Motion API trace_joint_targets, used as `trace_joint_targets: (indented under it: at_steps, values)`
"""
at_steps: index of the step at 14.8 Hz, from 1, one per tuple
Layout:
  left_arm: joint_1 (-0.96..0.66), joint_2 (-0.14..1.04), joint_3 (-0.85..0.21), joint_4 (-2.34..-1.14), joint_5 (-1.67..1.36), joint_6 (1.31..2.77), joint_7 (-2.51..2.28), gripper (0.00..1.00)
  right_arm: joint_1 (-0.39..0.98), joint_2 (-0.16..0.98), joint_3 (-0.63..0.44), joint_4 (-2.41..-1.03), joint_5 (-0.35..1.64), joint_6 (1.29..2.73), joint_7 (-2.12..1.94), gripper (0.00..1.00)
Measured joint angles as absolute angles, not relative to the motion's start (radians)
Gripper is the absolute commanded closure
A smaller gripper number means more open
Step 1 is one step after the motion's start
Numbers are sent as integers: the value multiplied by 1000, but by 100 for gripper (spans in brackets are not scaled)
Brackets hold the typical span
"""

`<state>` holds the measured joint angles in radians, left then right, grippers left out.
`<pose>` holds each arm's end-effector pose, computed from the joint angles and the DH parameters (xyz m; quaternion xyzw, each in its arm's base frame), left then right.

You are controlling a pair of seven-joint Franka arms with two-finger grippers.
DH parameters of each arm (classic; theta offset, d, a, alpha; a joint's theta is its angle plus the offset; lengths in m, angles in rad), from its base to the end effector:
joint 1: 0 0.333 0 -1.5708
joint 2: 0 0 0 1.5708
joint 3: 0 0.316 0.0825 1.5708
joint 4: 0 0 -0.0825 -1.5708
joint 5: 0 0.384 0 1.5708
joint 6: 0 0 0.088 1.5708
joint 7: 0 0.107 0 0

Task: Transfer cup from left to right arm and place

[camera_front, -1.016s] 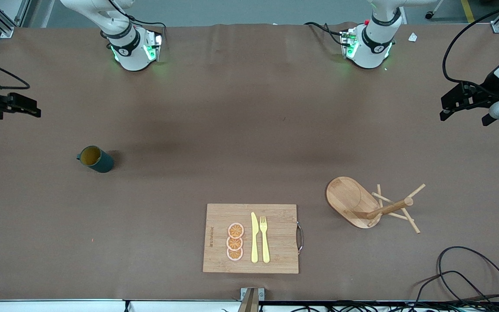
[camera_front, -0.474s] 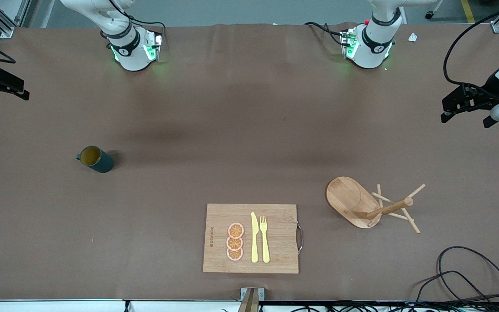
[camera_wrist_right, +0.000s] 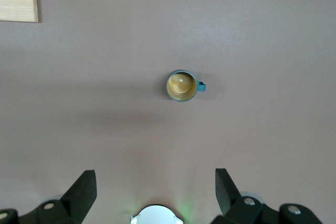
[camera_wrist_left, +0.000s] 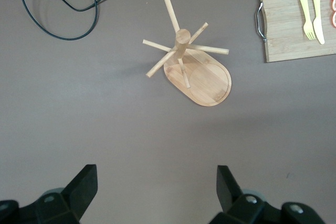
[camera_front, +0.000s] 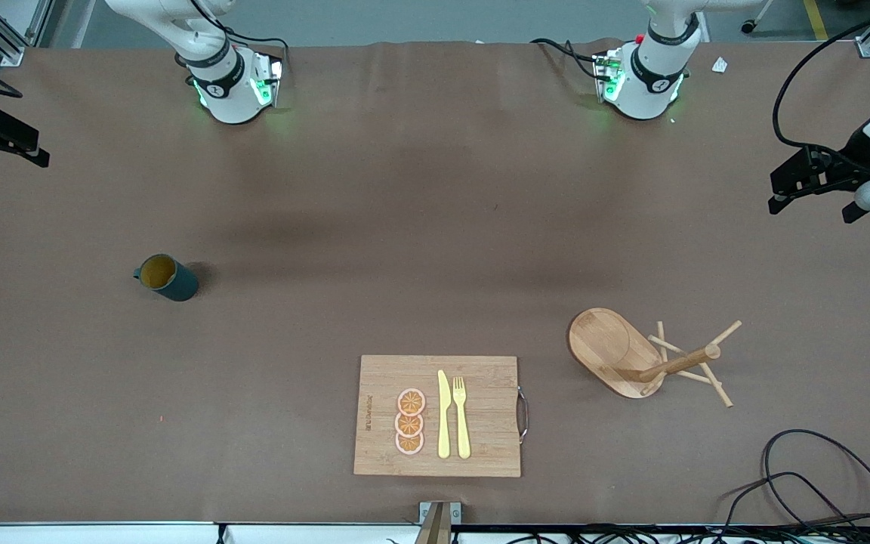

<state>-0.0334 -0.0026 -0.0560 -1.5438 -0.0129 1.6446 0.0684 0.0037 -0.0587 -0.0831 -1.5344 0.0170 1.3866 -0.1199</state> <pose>0.5593 -0.0515 0.6457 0.9955 -0.0786 0.0516 0.0069 0.5149 -0.0404 0.6574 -0.9987 -0.0216 0.0433 0.0152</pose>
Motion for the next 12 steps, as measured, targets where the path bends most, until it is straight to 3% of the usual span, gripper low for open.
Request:
trace_joint_targets:
  at_steps: [12]
  values:
    - [-33,-2,-56,-1544,-13,1645,68,0,3,-61,-85,-1535,33,1399,-120,0]
